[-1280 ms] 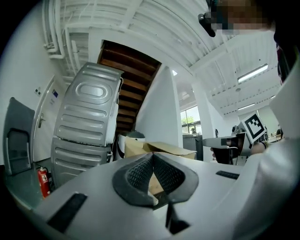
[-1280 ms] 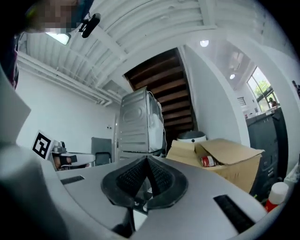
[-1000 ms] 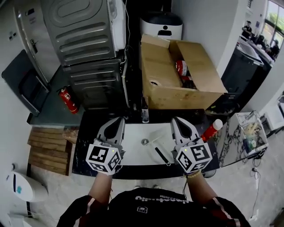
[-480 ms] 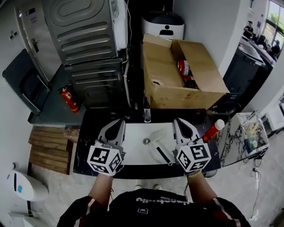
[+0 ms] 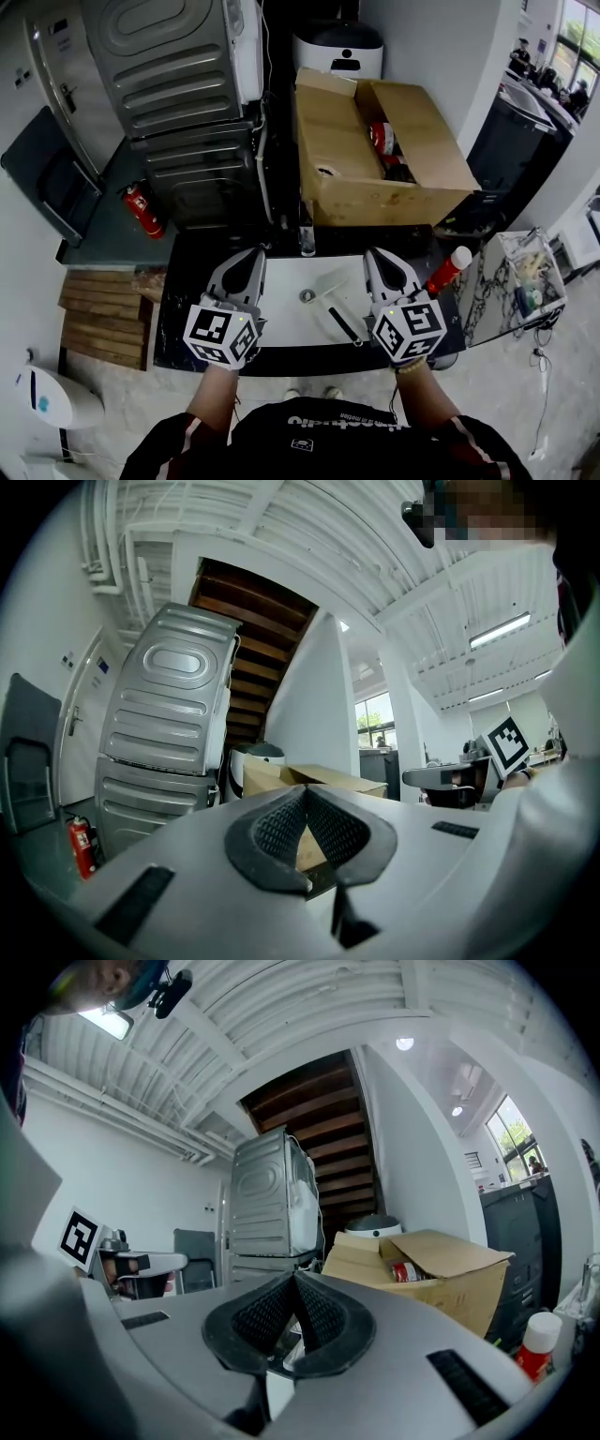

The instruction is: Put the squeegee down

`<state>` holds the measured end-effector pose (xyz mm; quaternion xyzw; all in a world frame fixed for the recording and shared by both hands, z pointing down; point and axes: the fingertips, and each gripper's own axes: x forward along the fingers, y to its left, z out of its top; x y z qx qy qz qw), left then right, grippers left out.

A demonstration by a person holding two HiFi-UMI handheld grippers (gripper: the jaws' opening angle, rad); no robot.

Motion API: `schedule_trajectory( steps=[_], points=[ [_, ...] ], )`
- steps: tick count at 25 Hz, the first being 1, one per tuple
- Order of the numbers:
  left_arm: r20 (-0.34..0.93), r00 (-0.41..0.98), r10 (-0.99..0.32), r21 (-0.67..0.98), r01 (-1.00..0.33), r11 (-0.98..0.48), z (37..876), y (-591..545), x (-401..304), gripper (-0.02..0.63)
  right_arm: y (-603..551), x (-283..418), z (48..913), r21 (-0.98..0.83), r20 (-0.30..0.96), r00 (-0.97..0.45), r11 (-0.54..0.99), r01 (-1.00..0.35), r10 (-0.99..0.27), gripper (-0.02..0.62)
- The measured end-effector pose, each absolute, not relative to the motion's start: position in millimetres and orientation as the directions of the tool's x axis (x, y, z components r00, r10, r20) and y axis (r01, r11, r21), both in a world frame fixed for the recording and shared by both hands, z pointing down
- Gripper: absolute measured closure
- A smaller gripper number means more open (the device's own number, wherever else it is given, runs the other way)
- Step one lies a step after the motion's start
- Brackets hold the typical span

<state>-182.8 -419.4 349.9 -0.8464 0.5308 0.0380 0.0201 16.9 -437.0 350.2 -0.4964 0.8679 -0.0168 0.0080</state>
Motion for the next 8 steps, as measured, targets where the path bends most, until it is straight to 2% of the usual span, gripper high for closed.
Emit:
schedule_trajectory(
  steps=[8],
  points=[
    [-0.087,0.43,-0.898,0.011,-0.901,-0.433,351.7,-422.0,-180.7,0.592,-438.4,20.4,351.2,-0.038,0.004,-0.509,0.508,-0.86,-0.861,0.558]
  ],
)
